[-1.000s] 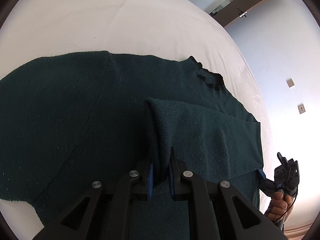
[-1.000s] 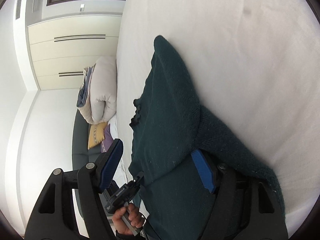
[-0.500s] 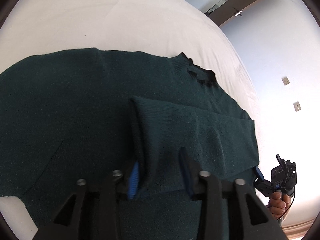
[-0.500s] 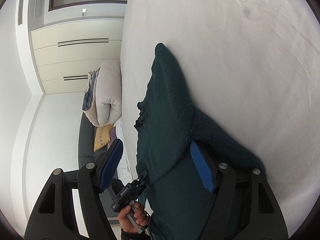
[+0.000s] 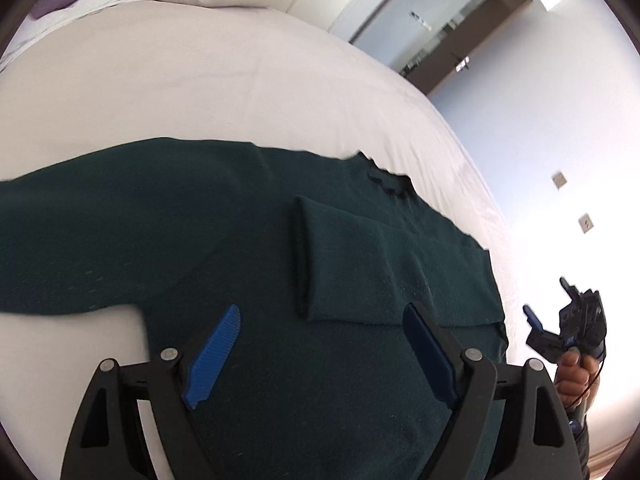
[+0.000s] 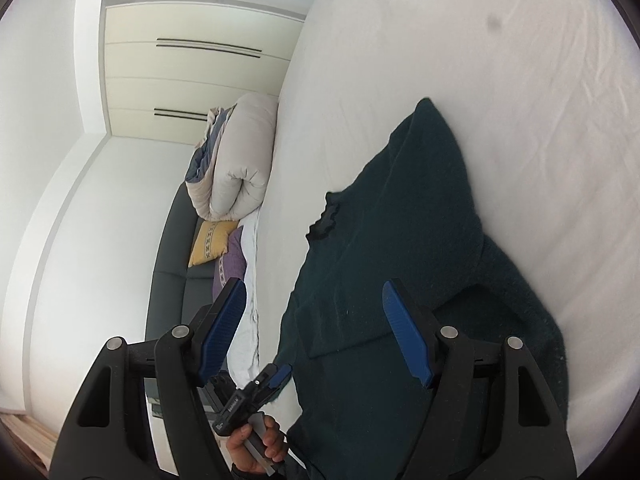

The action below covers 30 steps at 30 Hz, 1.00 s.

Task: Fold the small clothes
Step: 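Grasp the other sleeve cuff with the left gripper and lift it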

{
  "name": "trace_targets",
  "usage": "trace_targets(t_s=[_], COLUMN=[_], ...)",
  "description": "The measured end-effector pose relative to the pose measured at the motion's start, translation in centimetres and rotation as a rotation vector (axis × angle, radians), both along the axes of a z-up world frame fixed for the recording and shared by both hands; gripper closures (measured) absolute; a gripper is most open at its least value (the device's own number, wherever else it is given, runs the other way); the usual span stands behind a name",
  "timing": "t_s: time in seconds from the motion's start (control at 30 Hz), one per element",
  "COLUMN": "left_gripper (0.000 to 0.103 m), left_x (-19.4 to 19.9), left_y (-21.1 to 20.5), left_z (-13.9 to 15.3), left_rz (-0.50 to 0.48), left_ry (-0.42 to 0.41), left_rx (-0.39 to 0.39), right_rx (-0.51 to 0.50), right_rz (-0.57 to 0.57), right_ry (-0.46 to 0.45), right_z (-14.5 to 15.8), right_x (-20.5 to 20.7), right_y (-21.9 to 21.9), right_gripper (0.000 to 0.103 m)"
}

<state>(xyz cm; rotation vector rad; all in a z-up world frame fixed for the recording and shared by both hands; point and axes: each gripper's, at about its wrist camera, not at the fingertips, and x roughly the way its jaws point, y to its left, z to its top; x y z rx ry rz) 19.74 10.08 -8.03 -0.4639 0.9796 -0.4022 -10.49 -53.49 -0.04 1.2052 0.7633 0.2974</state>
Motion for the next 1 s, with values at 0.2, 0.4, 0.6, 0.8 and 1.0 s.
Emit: trace_targets(t_s=[0.2,0.4,0.6,0.8,1.0], left_gripper=[0.018,0.018,0.025,0.031,0.087], left_x=[-4.9,-9.4,-9.6,-8.1,-7.1], left_y=[16.1,27.9,32.4,34.4,35.1], left_z=[-2.0,-5.3,-8.6,-9.3,-10.1], left_rz=[0.437,0.769,0.918,1.003,1.024], left_ry=[0.002,0.005,0.025,0.016,0.064], left_rx=[-0.255,-0.485,-0.719,-0.770,-0.710], right_rx=[-0.004,0.004,-0.016,-0.039,-0.073], right_rz=[0.051,0.064,0.095,0.126,0.147], right_ry=[0.021,0.031,0.027,0.025,0.034], right_z=[-0.3,0.2,1.6,2.8,3.3], right_x=[-3.2,-5.7,-7.0,-7.5,-7.8], right_y=[3.0,5.5,8.4,11.3,13.4], right_gripper=[0.032,0.032,0.032,0.032,0.032])
